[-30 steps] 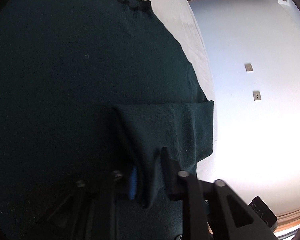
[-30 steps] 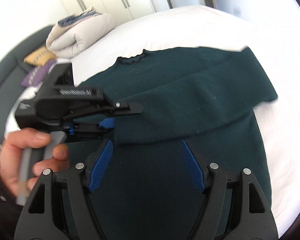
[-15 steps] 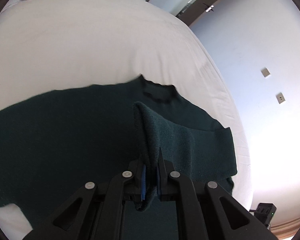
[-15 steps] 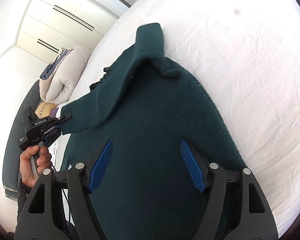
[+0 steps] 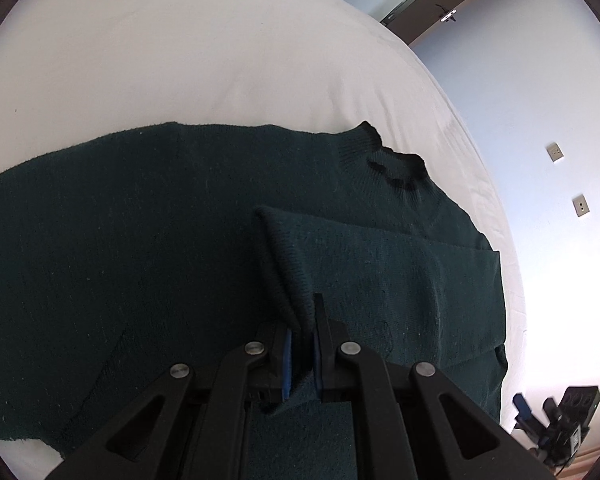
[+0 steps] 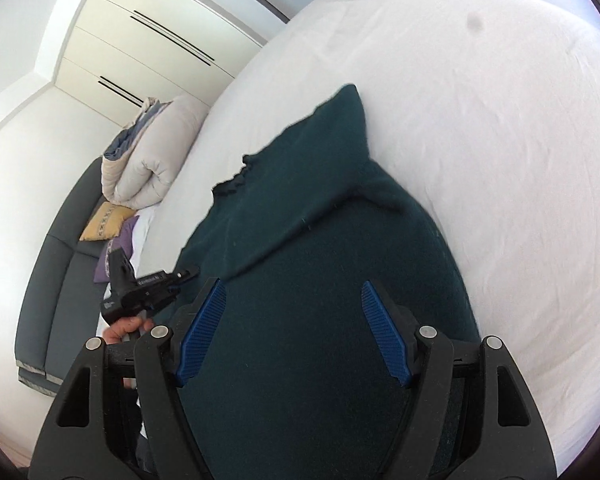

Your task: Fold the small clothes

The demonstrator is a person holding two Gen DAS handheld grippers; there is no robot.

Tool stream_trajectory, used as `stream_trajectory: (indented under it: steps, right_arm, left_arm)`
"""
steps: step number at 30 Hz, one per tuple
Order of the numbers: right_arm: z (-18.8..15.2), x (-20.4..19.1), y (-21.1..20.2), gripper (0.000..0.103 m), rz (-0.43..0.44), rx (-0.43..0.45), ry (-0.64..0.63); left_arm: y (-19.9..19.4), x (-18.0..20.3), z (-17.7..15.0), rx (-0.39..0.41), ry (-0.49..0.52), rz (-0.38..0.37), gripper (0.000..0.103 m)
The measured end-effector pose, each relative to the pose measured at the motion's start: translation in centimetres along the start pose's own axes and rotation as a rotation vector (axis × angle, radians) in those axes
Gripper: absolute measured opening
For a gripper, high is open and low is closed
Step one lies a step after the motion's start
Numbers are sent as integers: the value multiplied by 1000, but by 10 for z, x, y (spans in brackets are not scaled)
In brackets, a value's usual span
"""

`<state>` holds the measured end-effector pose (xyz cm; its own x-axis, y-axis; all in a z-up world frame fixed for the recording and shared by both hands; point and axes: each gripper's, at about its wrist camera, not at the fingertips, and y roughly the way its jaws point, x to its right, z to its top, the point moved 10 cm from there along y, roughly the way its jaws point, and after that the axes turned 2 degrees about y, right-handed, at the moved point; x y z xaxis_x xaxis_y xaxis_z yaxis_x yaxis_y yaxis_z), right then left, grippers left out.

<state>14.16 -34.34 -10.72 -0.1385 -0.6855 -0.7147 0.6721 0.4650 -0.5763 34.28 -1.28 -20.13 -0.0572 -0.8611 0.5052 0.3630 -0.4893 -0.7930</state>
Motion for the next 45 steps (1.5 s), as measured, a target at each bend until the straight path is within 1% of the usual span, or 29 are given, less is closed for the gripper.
stream_trajectory:
  steps: [2,4,5,8,11,13,14,16,18,20,22,24,26,28,29,30,31,32,33,34,35,37,40,41,42,43,44,45]
  right_arm:
    - [30,-9,1,70,40,7,-1]
    - [62,-12,11,70,70,1,12]
    - [77,-12,19,70,81,-9,28]
    - [114,-13,54,70,165,-71,87]
    - [139,-4,101,70,191,-129,155]
    - [155,9,129,70,180,-137,202]
    - [161,14,141,70,189,-142,227]
    - [168,25,161,70,213,-147,280]
    - [169,33,172,70,228,-154,319]
    - [163,30,170,70,240,-156,299]
    - [145,25,162,70,235,-201,273]
    - [119,18,155,70,233,-257,241]
    - [95,16,149,70,199,-307,192]
    - [84,18,141,70,191,-298,166]
    - [83,22,137,70,174,-286,174]
    - [83,24,129,70,170,-263,212]
    - [85,21,118,70,184,-225,250]
    - [86,12,102,71,222,-186,254]
    - [85,1,82,71,264,-147,238]
    - [82,-9,64,71,296,-112,221]
    - [77,-18,51,71,317,-92,211]
    - [61,-36,34,71,339,-83,201]
    - [29,-58,25,71,354,-111,187]
    - [19,-65,25,71,358,-119,189]
    - [9,-73,26,71,363,-131,196]
    - [-1,-80,28,71,362,-147,198]
    - [-11,-88,28,71,357,-158,192]
    - [-17,-91,23,71,353,-165,182]
  left_arm:
    - [0,-5,-3,5,-25,-29,8]
    - [1,-8,-6,11,-41,-58,9]
    - [1,-8,-7,14,-42,-68,9]
    - [0,-16,-9,33,-54,-105,10]
    - [1,-21,-10,50,-71,-149,11]
    - [1,-26,-11,66,-82,-183,12]
    - [1,-27,-12,75,-82,-196,12]
    - [2,-29,-12,92,-73,-213,12]
    - [4,-31,-11,96,-75,-223,12]
    - [5,-31,-10,100,-76,-227,12]
    - [6,-30,-9,107,-69,-226,12]
    - [6,-30,-9,113,-67,-228,12]
    - [6,-30,-9,114,-72,-235,12]
    - [0,-30,-10,111,-81,-266,12]
    - [-6,-32,-11,109,-93,-278,15]
    - [-18,-34,-14,118,-114,-264,31]
    - [-35,-36,-17,141,-134,-269,60]
    - [-60,-39,-22,191,-151,-290,74]
    - [-88,-43,-27,253,-158,-306,94]
    - [-112,-53,-33,310,-171,-300,103]
    - [-137,-69,-41,373,-201,-286,103]
    - [-183,-114,-62,470,-312,-294,103]
    - [-237,-204,-101,625,-583,-253,102]
    - [-251,-233,-116,671,-672,-241,102]
    - [-262,-261,-131,709,-761,-223,98]
    - [-270,-284,-144,741,-836,-214,91]
    - [-276,-298,-151,763,-884,-225,88]
    - [-280,-308,-152,774,-910,-237,88]
